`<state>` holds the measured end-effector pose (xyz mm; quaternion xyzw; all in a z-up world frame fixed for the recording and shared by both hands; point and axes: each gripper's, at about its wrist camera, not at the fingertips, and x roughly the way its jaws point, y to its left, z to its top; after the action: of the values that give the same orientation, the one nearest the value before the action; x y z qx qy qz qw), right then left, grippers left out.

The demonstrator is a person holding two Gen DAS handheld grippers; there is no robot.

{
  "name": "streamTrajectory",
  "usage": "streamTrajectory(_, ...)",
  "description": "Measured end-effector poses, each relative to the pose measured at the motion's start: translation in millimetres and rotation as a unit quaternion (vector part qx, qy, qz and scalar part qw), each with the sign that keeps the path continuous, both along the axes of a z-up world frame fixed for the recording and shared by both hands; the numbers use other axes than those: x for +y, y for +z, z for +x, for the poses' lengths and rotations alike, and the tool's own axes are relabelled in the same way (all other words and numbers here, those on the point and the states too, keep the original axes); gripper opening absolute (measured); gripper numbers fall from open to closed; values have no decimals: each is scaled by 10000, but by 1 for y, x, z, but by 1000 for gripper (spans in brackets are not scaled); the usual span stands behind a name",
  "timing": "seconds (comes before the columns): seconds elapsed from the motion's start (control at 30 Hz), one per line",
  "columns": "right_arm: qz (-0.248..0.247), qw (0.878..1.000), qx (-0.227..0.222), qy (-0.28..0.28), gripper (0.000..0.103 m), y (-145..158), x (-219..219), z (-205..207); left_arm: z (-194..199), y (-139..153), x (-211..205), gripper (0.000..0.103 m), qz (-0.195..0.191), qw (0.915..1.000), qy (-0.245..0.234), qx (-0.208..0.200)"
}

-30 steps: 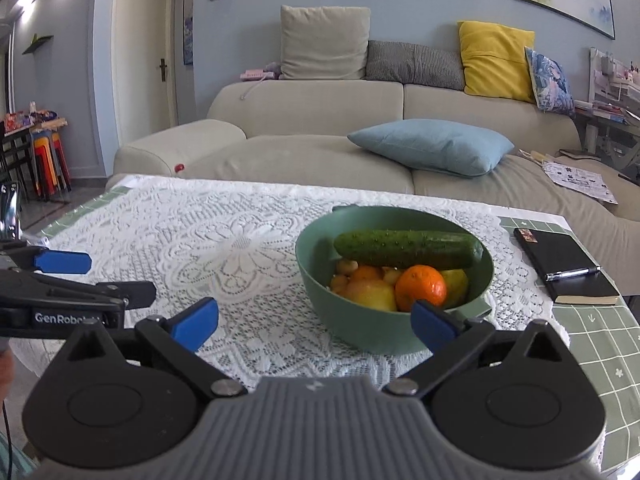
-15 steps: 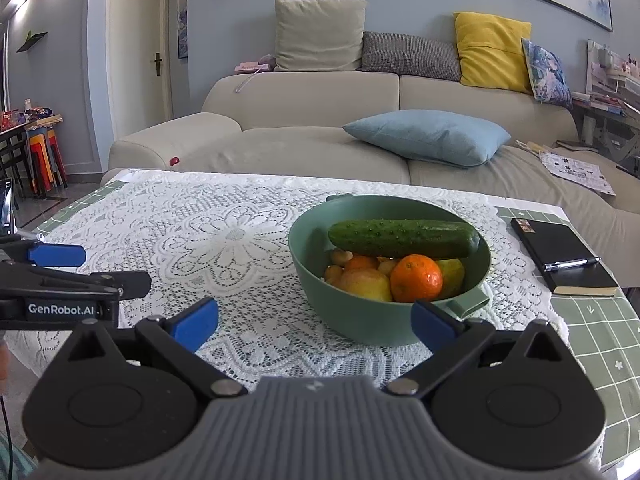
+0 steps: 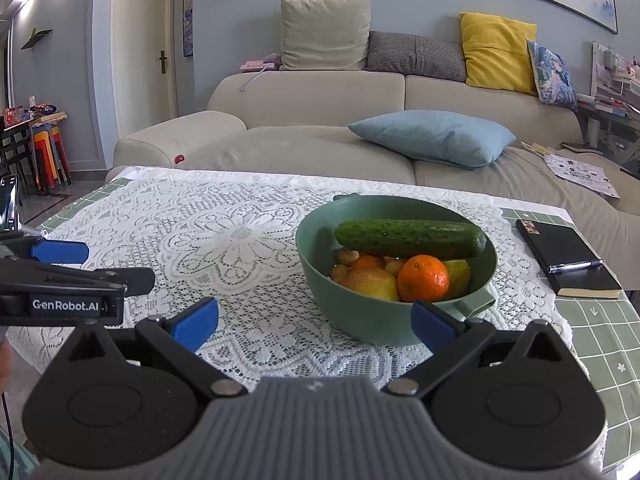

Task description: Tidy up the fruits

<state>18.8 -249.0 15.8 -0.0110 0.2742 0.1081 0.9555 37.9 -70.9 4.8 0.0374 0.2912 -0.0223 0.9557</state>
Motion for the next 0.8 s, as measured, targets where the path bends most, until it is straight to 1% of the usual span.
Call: streamTrajectory(0.8, 62, 10000, 47, 43, 99, -1, 4, 1, -3, 4, 5, 100, -73, 9999, 79, -45)
